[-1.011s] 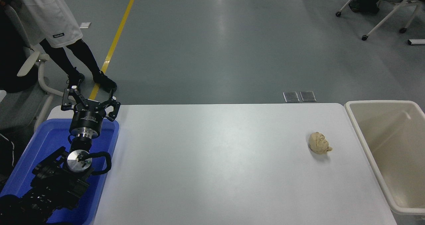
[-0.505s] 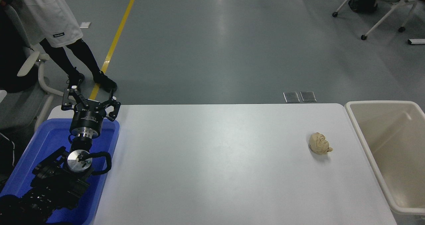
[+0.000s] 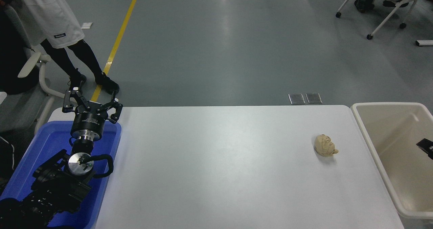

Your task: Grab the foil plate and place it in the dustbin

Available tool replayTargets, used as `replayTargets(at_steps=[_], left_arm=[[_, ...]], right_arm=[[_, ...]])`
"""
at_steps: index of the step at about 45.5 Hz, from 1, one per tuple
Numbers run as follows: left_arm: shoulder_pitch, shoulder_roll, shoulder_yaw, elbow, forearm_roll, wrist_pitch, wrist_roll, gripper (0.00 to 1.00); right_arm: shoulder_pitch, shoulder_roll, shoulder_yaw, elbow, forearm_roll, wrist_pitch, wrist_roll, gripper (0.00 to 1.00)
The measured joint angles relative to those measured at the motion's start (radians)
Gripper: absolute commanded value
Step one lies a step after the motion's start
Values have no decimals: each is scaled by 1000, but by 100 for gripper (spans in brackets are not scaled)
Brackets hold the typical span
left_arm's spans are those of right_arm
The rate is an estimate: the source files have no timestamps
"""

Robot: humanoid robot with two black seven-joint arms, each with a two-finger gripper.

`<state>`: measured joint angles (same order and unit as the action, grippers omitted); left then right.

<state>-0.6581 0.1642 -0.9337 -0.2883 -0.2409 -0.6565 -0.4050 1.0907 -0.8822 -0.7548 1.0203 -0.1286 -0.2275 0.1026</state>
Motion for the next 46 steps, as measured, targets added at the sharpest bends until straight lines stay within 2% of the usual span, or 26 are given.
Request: replayTargets(at_steps=[21,33,46], left_arm=[[0,0,0,0,0,0,0,99],[0,0,1,0,0,0,0,99],[0,0,1,0,0,0,0,99]], right_arm=[[326,28,-281,114,0,415,0,100],[572,146,-504,169,-6,671,-1,100],[795,312,-594,189,-90,915,-1,100]])
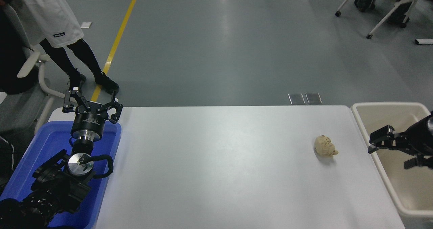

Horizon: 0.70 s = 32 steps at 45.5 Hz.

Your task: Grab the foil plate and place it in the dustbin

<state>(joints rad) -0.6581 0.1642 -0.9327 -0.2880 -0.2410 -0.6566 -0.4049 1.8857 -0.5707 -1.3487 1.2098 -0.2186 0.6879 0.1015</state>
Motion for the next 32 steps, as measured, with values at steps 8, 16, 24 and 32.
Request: replayTargets(at_steps=[8,16,24,32], left_arm=[[0,0,0,0,0,0,0,99],[0,0,0,0,0,0,0,99],[0,0,0,0,0,0,0,99],[0,0,0,0,0,0,0,99]], right_arm=[[72,105,-7,5,-26,54,0,100],[109,186,26,9,-37,79,0,100],[152,251,68,14,-41,89,0,100],[194,285,87,16,-34,94,0,100]])
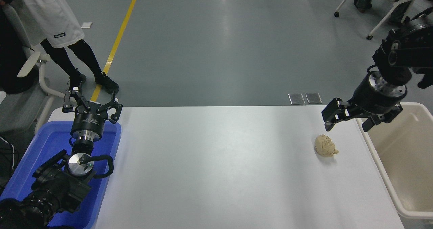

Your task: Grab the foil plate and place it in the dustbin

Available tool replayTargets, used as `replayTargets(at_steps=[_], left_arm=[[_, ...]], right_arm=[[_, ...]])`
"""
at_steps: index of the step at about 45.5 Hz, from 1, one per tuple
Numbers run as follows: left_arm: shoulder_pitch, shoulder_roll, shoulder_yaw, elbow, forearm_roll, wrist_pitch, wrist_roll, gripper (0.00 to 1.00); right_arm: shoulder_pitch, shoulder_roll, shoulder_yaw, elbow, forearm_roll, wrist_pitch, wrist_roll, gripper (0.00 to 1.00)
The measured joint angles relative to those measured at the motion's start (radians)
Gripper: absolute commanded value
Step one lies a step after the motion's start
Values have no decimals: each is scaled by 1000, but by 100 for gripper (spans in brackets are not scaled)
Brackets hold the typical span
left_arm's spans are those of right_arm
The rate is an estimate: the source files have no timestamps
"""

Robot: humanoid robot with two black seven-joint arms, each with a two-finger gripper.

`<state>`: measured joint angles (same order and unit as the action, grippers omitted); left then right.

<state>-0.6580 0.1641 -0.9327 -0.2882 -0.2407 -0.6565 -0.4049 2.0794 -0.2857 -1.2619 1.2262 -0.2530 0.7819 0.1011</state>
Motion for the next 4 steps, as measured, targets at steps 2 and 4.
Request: replayTargets(at_steps=[2,4], left_arm=[[0,0,0,0,0,0,0,99],[0,0,0,0,0,0,0,99]], right_arm=[[5,4,2,0,0,1,0,100],[11,9,5,0,1,1,0,100]])
